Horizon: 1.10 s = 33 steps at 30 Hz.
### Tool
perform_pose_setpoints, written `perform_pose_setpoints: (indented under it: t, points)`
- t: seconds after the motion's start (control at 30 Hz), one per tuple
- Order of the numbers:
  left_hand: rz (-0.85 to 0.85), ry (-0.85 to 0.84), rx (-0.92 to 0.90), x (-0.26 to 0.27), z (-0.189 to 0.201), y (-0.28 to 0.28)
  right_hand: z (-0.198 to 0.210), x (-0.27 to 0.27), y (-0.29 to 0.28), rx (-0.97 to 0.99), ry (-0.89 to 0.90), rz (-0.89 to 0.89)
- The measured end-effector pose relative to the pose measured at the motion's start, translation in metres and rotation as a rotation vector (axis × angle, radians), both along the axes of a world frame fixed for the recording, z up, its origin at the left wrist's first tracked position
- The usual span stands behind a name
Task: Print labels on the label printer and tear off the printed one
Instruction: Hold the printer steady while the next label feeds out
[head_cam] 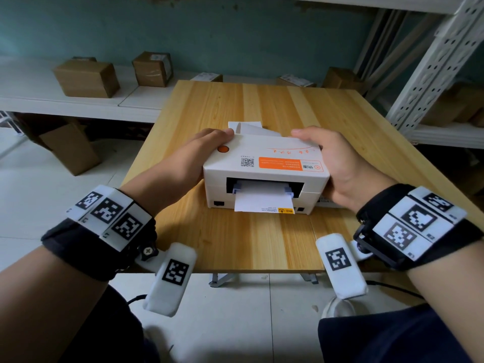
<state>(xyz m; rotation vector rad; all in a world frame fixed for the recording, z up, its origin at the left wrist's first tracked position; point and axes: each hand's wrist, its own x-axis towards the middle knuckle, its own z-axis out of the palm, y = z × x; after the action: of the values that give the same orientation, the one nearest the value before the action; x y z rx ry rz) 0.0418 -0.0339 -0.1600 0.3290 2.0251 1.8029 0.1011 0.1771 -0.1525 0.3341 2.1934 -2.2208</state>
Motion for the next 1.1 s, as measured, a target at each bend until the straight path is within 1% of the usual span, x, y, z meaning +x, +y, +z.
perform_pose_setpoints:
  t: [0.13, 0.37, 0.47, 0.57, 0.6, 0.7, 0.73, 0.93, 1.1]
  points:
    - [-0.007, 0.000, 0.023, 0.0004, -0.0006, -0.0002, 0.0005, -0.0003, -0.0004, -0.010, -0.002, -0.008]
    - [-0.013, 0.059, -0.023, -0.0010, -0.0010, -0.0007, 0.0008, -0.0018, 0.0004, -0.003, 0.001, -0.006]
    - [-0.007, 0.110, -0.031, -0.0001, -0.0017, -0.0015, 0.0005, -0.0022, 0.0001, -0.023, 0.009, -0.002]
    - [0.029, 0.167, -0.046, 0.0003, -0.0035, -0.0019, 0.0006, -0.0016, 0.0005, 0.006, 0.010, 0.014]
    - [0.032, 0.160, -0.046, 0.0002, -0.0030, -0.0025, 0.0008, -0.0015, 0.0005, 0.018, 0.007, 0.017]
    - [0.028, 0.032, -0.047, 0.0001, -0.0005, -0.0018, 0.0013, -0.0012, 0.0003, 0.058, 0.004, 0.026]
    - [0.025, 0.015, -0.040, 0.0011, 0.0007, -0.0011, 0.0015, -0.0011, 0.0000, 0.064, 0.005, 0.027]
    - [0.007, 0.037, -0.003, 0.0062, 0.0049, 0.0026, 0.0006, -0.0003, -0.0002, 0.062, 0.004, 0.030]
    - [0.009, 0.045, -0.028, 0.0032, 0.0030, 0.0013, 0.0008, -0.0003, 0.0004, 0.036, 0.001, 0.021]
